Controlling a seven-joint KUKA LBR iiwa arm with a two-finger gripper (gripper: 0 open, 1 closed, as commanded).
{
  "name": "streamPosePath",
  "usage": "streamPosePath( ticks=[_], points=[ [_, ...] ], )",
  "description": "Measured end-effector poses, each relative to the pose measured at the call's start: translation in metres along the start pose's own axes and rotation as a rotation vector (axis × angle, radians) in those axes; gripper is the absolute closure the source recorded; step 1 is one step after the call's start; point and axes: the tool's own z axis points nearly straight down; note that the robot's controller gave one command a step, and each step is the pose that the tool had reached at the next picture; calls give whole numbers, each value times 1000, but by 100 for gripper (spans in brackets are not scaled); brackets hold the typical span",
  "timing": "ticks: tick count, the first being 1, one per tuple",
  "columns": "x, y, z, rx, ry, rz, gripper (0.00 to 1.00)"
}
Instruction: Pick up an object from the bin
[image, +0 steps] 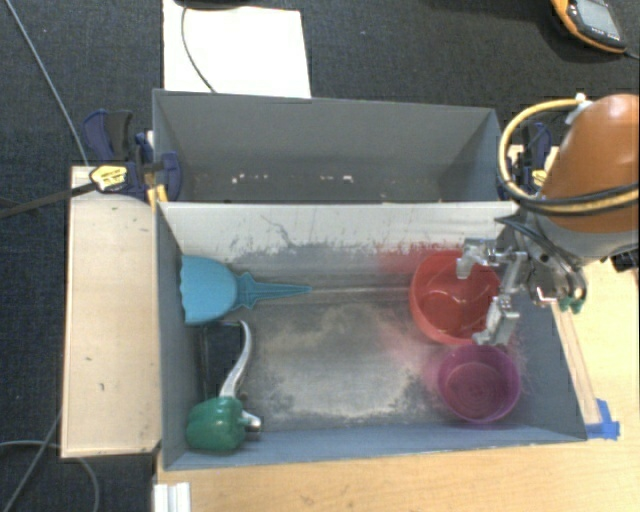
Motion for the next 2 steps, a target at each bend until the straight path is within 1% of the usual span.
streamPosePath(
  ticks=[1,2],
  points=[
    [-2,0,-4,1,-8,-4,0],
    [19,-5,85,2,-11,-203,0]
  ],
)
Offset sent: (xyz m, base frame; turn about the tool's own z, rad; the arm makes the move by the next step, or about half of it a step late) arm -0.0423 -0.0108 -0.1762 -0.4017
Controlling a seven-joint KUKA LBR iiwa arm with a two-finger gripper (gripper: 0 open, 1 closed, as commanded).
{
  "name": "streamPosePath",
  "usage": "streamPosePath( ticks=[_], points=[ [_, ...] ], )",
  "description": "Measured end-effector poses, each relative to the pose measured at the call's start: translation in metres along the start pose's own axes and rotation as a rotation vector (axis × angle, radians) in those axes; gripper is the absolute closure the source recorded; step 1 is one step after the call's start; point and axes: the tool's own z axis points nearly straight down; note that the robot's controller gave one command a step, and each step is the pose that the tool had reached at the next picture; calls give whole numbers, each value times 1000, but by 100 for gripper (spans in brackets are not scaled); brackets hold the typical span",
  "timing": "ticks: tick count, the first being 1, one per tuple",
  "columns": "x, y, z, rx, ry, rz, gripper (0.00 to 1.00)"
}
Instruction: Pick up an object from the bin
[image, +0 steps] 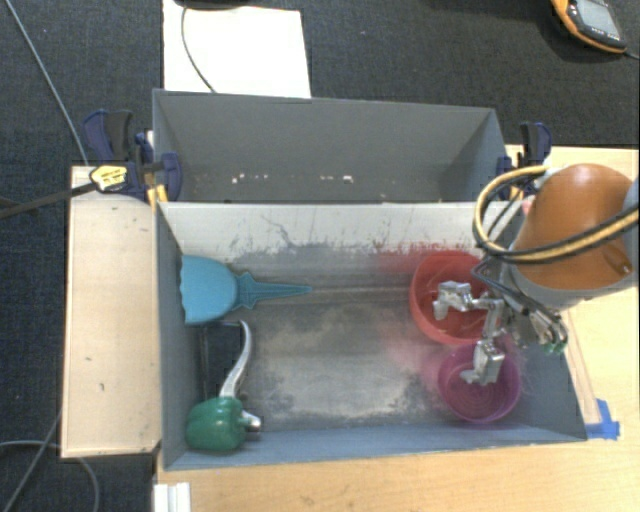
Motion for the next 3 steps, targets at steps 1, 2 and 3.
streamPosePath(
  ticks=[1,2,3],
  points=[
    [28,-9,1,0,-1,-246,0],
    [-36,-25,30,-1,-2,316,0],
    [8,-11,66,2,-5,-317,0]
  ],
)
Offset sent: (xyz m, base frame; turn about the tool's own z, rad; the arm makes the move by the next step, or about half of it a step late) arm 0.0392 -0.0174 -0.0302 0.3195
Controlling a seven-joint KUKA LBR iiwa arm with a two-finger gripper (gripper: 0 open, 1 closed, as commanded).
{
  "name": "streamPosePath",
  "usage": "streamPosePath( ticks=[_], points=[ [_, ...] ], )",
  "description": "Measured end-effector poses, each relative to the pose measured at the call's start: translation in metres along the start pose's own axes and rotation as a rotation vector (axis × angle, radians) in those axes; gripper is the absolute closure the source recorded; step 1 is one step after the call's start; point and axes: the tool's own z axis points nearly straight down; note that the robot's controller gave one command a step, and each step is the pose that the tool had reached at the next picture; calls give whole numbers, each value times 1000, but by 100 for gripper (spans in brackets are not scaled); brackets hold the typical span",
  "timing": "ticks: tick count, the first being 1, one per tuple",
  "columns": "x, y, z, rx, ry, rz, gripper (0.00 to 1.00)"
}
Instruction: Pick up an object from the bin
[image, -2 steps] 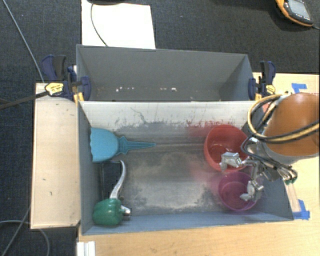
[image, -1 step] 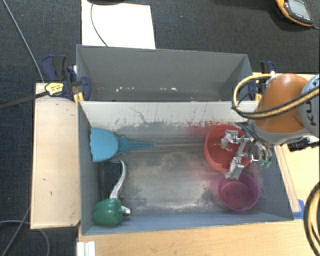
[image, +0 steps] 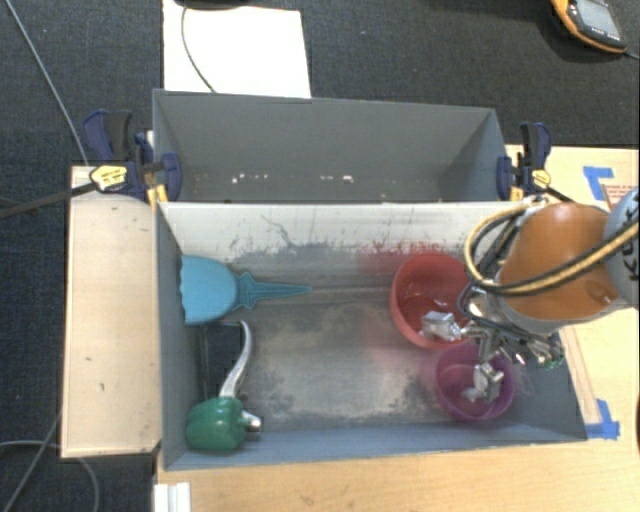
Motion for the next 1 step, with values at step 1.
streamPosePath(
  ticks=[1],
  points=[
    [41,-1,22,2,-10,-56,100]
  ],
)
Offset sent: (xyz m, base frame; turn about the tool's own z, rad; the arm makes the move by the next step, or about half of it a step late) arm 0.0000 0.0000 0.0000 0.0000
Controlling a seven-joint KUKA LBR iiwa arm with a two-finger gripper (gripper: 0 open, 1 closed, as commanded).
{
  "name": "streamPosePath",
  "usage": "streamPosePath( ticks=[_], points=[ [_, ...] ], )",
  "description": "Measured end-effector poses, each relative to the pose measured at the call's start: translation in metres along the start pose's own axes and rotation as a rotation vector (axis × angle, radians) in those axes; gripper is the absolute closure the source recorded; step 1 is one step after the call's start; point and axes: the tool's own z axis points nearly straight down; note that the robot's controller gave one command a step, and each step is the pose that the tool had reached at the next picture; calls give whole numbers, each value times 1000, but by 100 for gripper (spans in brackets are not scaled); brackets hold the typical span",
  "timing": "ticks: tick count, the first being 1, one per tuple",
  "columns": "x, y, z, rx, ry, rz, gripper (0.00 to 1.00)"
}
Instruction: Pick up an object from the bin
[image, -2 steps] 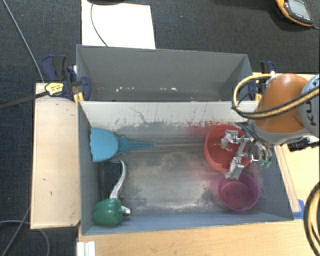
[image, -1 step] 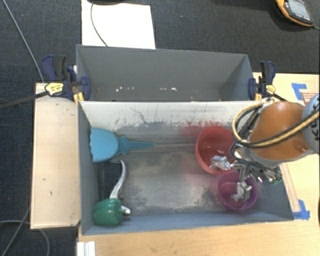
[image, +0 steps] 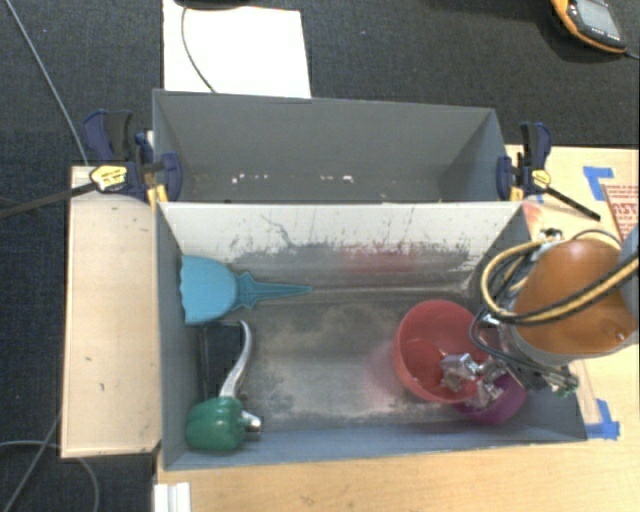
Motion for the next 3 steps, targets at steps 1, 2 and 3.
streamPosePath(
  ticks=[1,2,3],
  points=[
    [0,0,0,0,0,-2,100],
    [-1,1,-9,-1,-2,-3,100],
    [0,0,-24,0,0,-1,100]
  ],
)
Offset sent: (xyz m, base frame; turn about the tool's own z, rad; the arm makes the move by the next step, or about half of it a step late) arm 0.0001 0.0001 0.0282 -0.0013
